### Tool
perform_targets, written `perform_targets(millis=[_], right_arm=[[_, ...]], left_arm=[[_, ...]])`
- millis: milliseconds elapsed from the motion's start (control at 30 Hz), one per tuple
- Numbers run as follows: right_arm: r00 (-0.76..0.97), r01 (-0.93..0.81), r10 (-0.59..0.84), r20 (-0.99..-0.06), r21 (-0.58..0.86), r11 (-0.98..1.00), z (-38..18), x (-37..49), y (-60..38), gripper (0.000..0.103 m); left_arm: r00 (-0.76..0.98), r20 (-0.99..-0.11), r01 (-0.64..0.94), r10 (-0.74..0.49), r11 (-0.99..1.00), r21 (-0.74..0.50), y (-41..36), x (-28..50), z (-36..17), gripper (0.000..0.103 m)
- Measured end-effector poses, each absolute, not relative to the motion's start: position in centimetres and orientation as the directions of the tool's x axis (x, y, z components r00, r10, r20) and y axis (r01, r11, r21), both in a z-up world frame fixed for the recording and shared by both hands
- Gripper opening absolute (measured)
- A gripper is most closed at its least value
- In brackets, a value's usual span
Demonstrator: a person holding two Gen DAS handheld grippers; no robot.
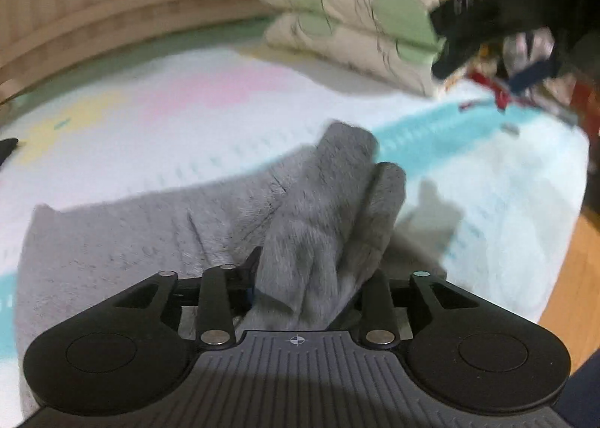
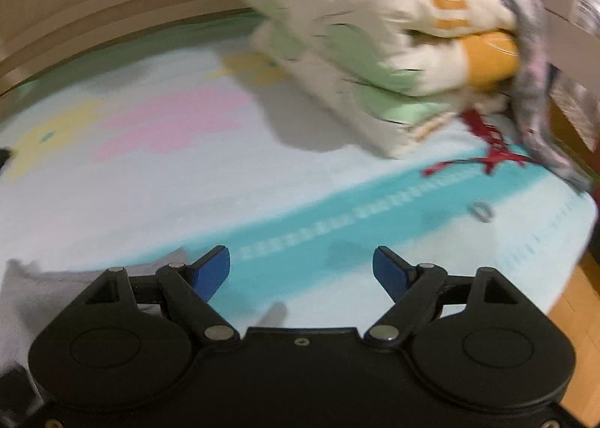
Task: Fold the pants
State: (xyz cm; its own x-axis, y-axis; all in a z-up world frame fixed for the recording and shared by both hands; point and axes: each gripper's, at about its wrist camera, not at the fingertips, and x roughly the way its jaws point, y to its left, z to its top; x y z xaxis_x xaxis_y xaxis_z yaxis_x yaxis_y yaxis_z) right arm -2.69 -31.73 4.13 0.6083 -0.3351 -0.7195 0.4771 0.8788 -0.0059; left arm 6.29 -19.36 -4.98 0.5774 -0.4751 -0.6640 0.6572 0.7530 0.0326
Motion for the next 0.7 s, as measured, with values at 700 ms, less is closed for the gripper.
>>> perform_targets(millis=[700], right_arm=[[0.655,0.267,-0.060,-0.754,0.156,0.951,3.4,-2.6,-29.9,0.085]], left_arm=[[0.439,-0.547,0.770,-0.712,0.612,-0.180,-11.0,4.6,-0.3,0.050]])
